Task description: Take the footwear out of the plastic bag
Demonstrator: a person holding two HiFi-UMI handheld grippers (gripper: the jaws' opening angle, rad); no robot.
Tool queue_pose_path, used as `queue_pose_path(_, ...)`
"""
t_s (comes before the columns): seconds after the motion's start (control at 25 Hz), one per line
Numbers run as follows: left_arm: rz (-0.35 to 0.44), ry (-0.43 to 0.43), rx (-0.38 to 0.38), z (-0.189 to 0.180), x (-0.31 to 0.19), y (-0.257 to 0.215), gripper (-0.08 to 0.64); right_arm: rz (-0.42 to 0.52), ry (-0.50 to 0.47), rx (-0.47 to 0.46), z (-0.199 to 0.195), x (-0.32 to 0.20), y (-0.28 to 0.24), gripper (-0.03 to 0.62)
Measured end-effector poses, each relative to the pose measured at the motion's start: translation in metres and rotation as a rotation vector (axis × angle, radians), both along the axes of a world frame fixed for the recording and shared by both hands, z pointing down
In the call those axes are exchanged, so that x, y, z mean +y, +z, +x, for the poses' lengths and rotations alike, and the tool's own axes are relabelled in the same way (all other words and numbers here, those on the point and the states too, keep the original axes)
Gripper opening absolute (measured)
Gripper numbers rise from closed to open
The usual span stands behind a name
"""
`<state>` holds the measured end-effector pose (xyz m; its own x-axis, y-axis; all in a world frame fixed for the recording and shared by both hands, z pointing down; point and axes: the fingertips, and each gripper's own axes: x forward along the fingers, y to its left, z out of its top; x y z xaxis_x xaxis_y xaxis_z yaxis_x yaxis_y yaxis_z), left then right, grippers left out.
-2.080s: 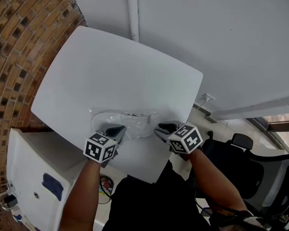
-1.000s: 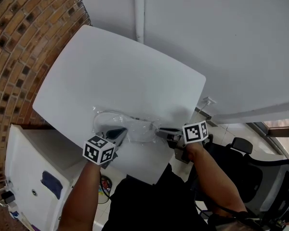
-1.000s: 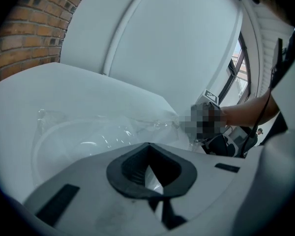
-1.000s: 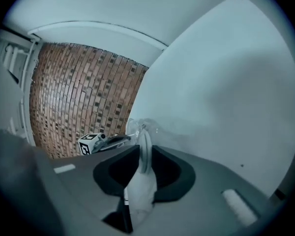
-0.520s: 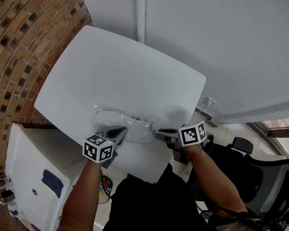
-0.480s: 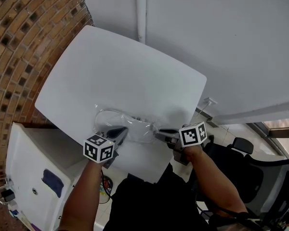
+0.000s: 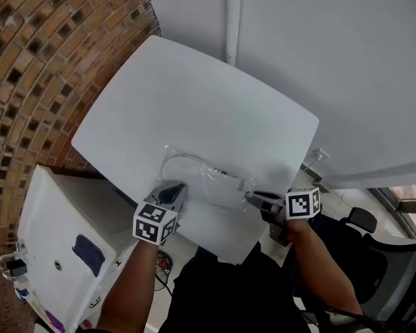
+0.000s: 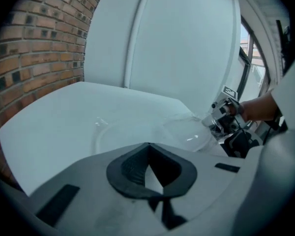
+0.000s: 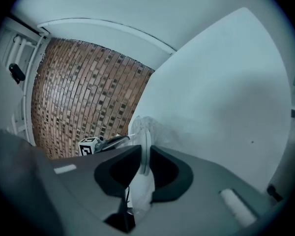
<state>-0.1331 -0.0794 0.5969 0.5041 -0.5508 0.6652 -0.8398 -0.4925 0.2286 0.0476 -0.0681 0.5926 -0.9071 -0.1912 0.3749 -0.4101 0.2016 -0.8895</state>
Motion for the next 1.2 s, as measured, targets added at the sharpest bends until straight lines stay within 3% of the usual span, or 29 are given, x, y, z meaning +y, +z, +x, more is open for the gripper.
queue_pose_path(0.16, -0.039, -0.153, -0.118, -0.059, -0.005, 0.012, 0.005, -0.011, 0.020, 0.012, 0.005, -0.001, 0.003, 0.061)
queue_pose_path(0.24, -0.069, -0.181, -0.144, -0.076, -0.006, 0.018, 0.005, -0.010, 0.024, 0.019, 0.006, -0.001, 0.003, 0.061)
queue_pose_path(0.6, -0.116, -0.065, -0.193, -0.061, -0.007, 0.035, 0.005, -0.003, 0.026, 0.036, 0.001, -0.001, 0.001, 0.063)
queue_pose_path(1.2, -0.178, -0.113, -0.200, -0.061, -0.010, 0.048, 0.006, 0.032, 0.028, 0.060, 0.009, -0.002, -0.003, 0.063)
